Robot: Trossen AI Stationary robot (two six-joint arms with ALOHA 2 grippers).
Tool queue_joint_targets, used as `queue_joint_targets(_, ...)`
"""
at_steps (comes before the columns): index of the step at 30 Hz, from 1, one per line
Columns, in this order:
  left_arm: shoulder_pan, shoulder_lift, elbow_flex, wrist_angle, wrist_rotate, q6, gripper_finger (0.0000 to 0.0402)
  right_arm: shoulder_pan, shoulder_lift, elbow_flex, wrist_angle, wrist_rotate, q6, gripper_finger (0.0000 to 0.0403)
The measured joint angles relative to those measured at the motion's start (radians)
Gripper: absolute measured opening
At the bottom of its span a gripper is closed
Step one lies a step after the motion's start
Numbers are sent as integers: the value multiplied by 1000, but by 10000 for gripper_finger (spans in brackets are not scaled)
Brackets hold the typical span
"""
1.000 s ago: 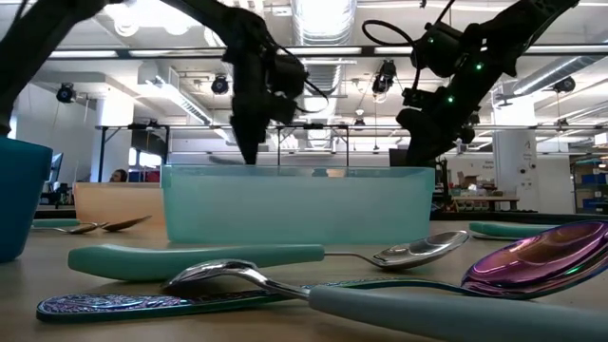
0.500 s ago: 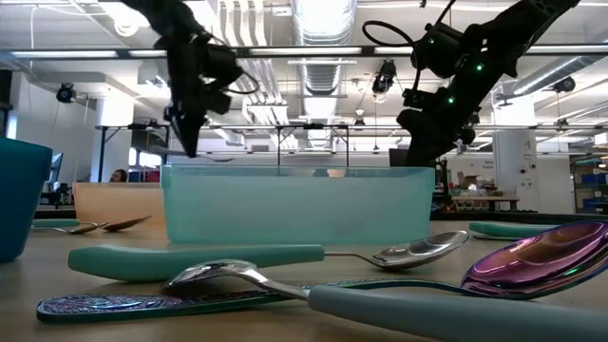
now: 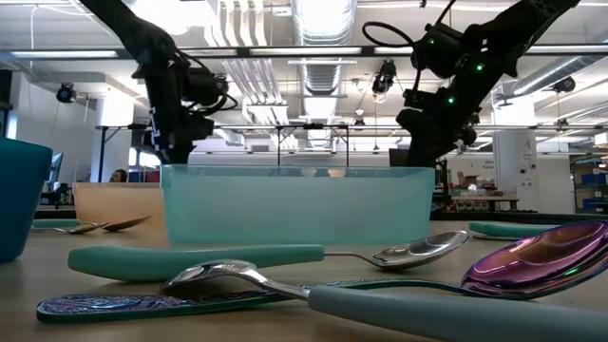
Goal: Sort silverware by color (type)
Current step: Put the blue spoon into the orange bin, then put the green spoon into the green bin
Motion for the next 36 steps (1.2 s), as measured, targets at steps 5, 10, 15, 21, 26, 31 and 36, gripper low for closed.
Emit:
queue_joint_targets(5, -3, -3, 11, 8, 7, -9, 93, 0, 0, 0, -65, 0, 14, 146)
queue_joint_targets(10, -19, -10, 17, 117, 173, -4, 102, 0, 0, 0, -78, 0, 40, 146)
queue_joint_targets(15, -54, -15, 16, 320, 312, -66, 102, 0, -1, 0, -170, -17, 96, 146)
queue_joint_targets(21, -146, -21, 16, 464, 435, -125, 103, 0, -1, 0, -369, -193, 220, 146)
queue_joint_targets(26, -286, -62, 16, 550, 437, -186, 103, 41, 0, 0, -395, -414, 220, 146)
queue_joint_targets(31, -445, -131, 16, 572, 334, -155, 103, 165, 1, 0, -414, -448, 218, 146)
queue_joint_targets(36, -545, -201, 14, 476, 77, -163, 103, 339, 1, 0, -514, -455, 228, 146)
